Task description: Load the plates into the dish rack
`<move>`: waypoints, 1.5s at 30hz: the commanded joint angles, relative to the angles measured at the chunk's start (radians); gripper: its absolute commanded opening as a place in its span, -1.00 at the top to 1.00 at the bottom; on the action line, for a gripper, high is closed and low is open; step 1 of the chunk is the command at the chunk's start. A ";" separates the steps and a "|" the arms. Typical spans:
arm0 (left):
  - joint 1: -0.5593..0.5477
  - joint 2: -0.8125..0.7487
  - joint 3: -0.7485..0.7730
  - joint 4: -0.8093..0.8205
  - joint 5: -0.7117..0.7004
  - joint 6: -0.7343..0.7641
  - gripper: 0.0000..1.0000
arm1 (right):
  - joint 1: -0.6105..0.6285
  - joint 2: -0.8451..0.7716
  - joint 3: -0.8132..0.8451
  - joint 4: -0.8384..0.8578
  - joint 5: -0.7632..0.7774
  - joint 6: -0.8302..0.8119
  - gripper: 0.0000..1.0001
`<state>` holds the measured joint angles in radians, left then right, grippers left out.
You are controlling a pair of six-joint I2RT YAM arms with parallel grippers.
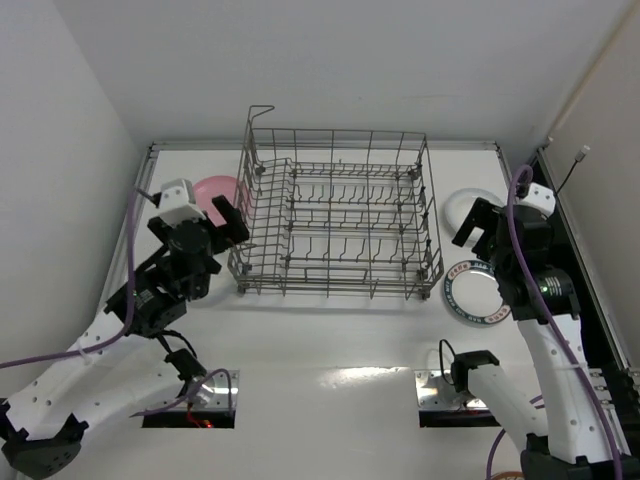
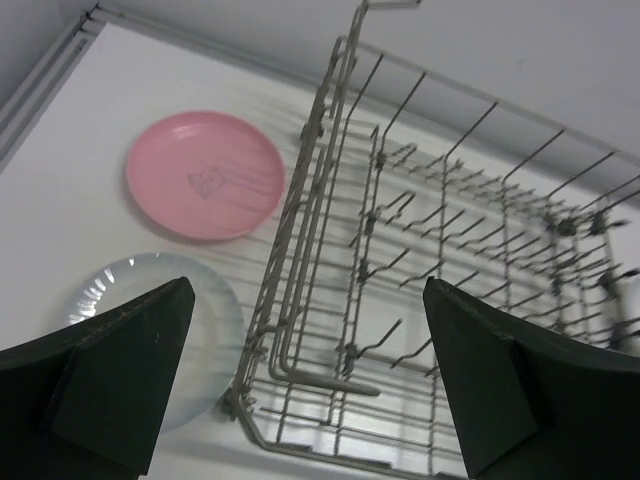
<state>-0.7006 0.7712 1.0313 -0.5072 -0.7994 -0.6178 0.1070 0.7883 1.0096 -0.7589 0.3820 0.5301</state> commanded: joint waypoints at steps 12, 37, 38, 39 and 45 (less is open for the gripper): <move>-0.132 -0.144 -0.249 0.236 -0.124 0.118 -1.00 | -0.130 0.239 0.034 0.099 0.111 0.019 -1.00; -0.132 -0.105 -0.267 0.274 -0.104 0.156 -1.00 | -0.845 0.896 -0.042 0.594 -0.919 0.115 -1.00; -0.132 -0.105 -0.267 0.274 -0.095 0.156 -1.00 | -0.845 0.914 -0.031 0.604 -0.930 0.116 -1.00; -0.132 -0.105 -0.267 0.274 -0.095 0.156 -1.00 | -0.845 0.934 -0.022 0.604 -0.930 0.143 -1.00; -0.132 -0.116 -0.277 0.283 -0.095 0.165 -1.00 | -0.826 1.066 0.076 0.606 -0.908 0.202 -0.98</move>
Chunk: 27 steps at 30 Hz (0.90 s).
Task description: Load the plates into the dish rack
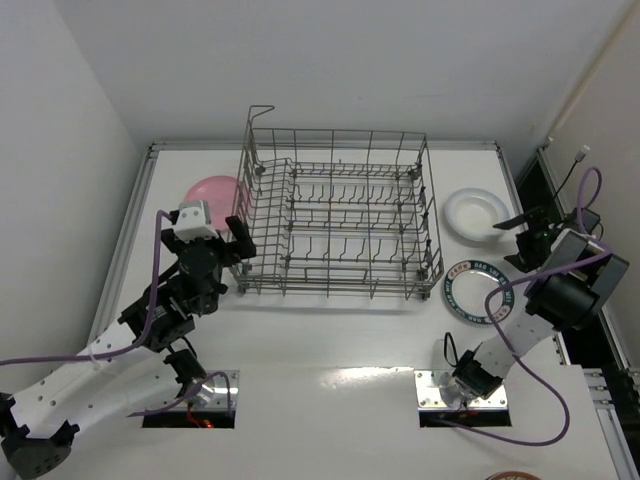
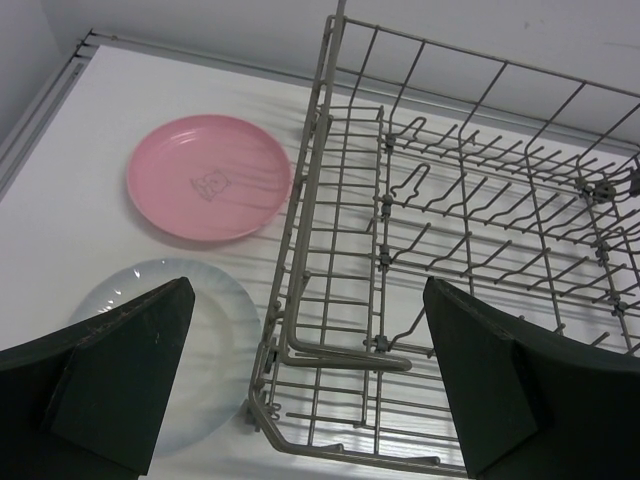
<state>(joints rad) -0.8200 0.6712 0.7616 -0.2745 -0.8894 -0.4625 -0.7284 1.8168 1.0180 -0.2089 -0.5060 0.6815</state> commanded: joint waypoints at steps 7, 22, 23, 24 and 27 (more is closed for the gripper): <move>-0.024 -0.044 -0.016 0.070 -0.040 0.010 -1.00 | 0.044 0.176 0.186 0.063 -0.052 0.093 -0.80; -0.024 -0.055 -0.025 0.070 -0.072 0.019 -1.00 | 0.080 0.299 0.154 0.212 -0.130 0.155 0.16; -0.024 -0.055 -0.025 0.070 -0.072 0.019 -1.00 | 0.080 0.299 0.154 0.221 -0.131 0.155 0.35; -0.024 -0.055 -0.025 0.070 -0.072 0.019 -1.00 | 0.080 0.299 0.145 0.221 -0.131 0.155 0.45; -0.024 -0.055 -0.025 0.070 -0.082 0.019 -1.00 | 0.080 0.286 0.120 0.239 -0.131 0.155 0.87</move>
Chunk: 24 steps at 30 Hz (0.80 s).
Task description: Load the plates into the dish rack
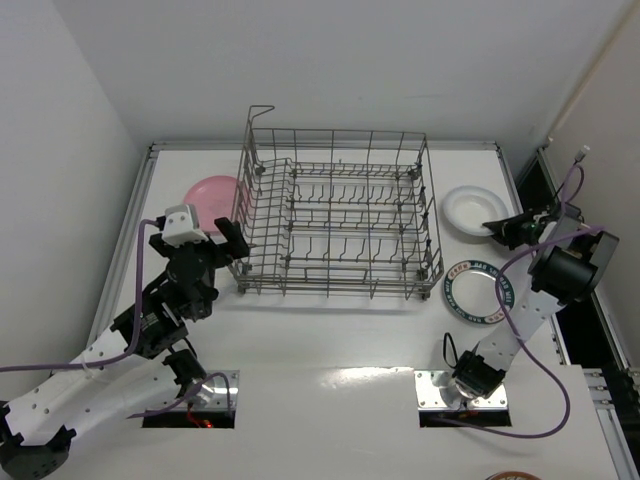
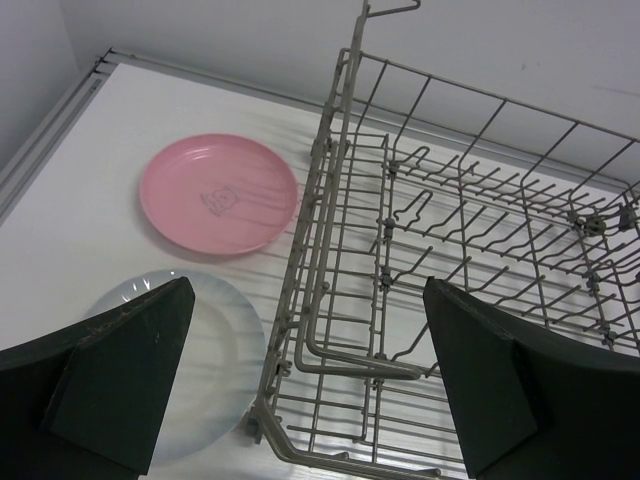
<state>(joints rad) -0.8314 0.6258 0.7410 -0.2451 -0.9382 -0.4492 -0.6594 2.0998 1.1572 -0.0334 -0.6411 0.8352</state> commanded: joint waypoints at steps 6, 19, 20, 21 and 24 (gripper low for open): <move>-0.012 -0.009 -0.005 0.041 -0.033 0.006 -1.00 | 0.011 -0.148 -0.079 0.055 0.056 -0.008 1.00; -0.012 -0.009 -0.005 0.041 -0.024 0.006 -1.00 | 0.199 -0.855 -0.157 -0.150 0.520 -0.056 1.00; -0.012 -0.009 -0.005 0.041 -0.014 0.006 -1.00 | 0.231 -0.915 -0.157 -0.163 0.570 -0.068 1.00; -0.012 -0.009 -0.005 0.041 -0.014 0.006 -1.00 | 0.247 -0.940 -0.146 -0.178 0.595 -0.068 1.00; -0.012 0.000 -0.005 0.041 -0.014 0.006 -1.00 | 0.308 -1.015 -0.119 -0.241 0.685 -0.110 1.00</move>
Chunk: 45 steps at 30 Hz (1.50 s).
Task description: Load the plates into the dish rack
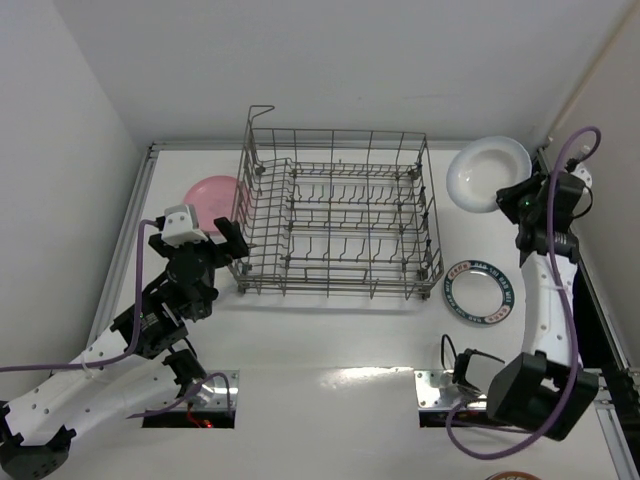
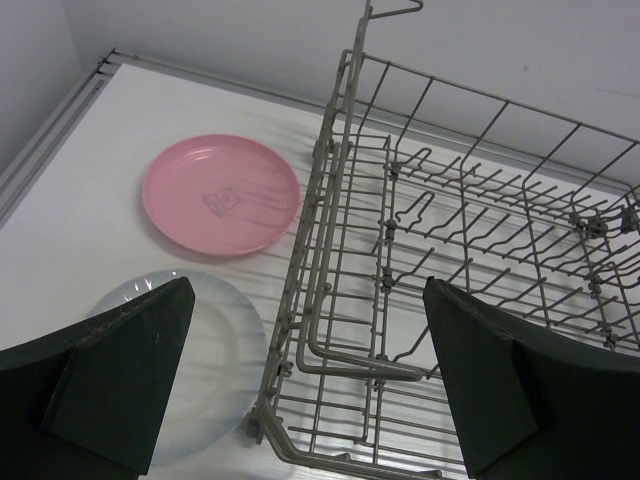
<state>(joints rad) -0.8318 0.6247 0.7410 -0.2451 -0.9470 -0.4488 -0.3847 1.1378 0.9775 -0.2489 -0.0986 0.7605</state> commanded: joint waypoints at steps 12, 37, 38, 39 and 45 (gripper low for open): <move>-0.012 0.010 -0.005 0.041 0.004 0.005 -1.00 | 0.470 -0.108 0.168 -0.268 0.551 -0.155 1.00; -0.021 0.020 -0.005 0.050 0.004 0.005 -1.00 | 0.988 0.312 0.460 -0.707 1.250 0.143 1.00; -0.021 0.020 -0.005 0.050 0.004 0.005 -1.00 | 0.988 0.294 0.460 -0.707 1.261 0.143 1.00; -0.021 0.020 -0.005 0.050 0.004 0.005 -1.00 | 0.988 0.283 0.449 -0.707 1.261 0.143 1.00; -0.021 0.020 -0.005 0.050 0.004 0.005 -1.00 | 0.988 0.241 0.400 -0.627 1.243 0.065 1.00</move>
<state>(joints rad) -0.8387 0.6445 0.7410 -0.2375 -0.9386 -0.4488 0.6037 1.4338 1.3743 -0.9634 1.0512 0.8459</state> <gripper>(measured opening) 1.000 0.131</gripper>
